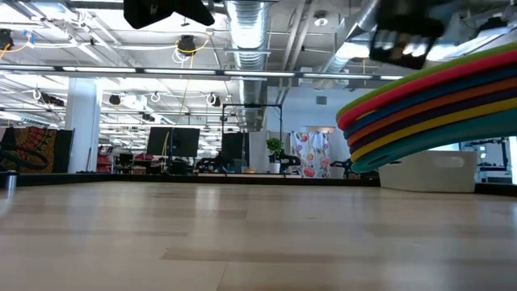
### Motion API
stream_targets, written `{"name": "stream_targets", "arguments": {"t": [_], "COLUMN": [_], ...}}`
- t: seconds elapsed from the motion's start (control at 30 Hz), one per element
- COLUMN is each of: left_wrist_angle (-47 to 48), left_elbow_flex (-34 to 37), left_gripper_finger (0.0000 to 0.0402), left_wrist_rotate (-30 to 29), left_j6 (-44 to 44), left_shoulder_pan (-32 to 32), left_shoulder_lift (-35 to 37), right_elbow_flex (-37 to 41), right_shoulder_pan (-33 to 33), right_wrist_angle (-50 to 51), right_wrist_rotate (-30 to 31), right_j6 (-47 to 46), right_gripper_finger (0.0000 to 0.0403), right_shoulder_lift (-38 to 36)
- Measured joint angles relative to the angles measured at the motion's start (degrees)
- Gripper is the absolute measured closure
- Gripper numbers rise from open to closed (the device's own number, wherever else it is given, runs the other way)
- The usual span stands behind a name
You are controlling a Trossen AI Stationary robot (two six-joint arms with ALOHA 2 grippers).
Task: Nest measuring cups in basket
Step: Put the nested measuring cups into the bin
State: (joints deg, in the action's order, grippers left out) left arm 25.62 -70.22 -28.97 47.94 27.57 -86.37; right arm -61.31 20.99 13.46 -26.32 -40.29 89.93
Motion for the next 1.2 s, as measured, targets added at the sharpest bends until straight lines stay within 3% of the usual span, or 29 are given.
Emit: {"name": "stream_targets", "arguments": {"t": [0.37,0.53,0.63,0.73,0.93,1.2], "left_wrist_angle": [4.66,7.70,9.93,10.77,11.20,12.14], "left_elbow_flex": [0.00,0.00,0.00,0.00,0.00,0.00], "left_gripper_finger": [0.0281,0.0281,0.0281,0.0281,0.0281,0.0281], "left_wrist_rotate": [0.39,1.60,5.01,9.23,11.25,12.83], "left_j6": [5.07,0.81,-4.37,-9.19,-11.66,-16.82], "left_shoulder_pan": [-1.27,-0.70,-1.64,-3.30,-4.48,-5.00], "left_shoulder_lift": [0.00,0.00,0.04,0.12,0.26,0.26], "right_elbow_flex": [-0.78,-5.30,-9.41,-14.97,-25.21,-31.44], "right_shoulder_pan": [17.03,23.68,25.05,25.87,26.63,28.41], "right_wrist_angle": [4.72,12.88,16.61,19.52,24.88,24.87], "right_wrist_rotate": [26.33,34.75,34.63,30.41,25.08,22.96], "right_j6": [-8.31,-10.69,-10.61,-7.86,-6.14,-8.20], "right_gripper_finger": [0.0237,0.0286,0.0317,0.0345,0.0392,0.0381], "right_shoulder_lift": [-0.60,-0.37,2.41,7.37,18.16,26.22]}}
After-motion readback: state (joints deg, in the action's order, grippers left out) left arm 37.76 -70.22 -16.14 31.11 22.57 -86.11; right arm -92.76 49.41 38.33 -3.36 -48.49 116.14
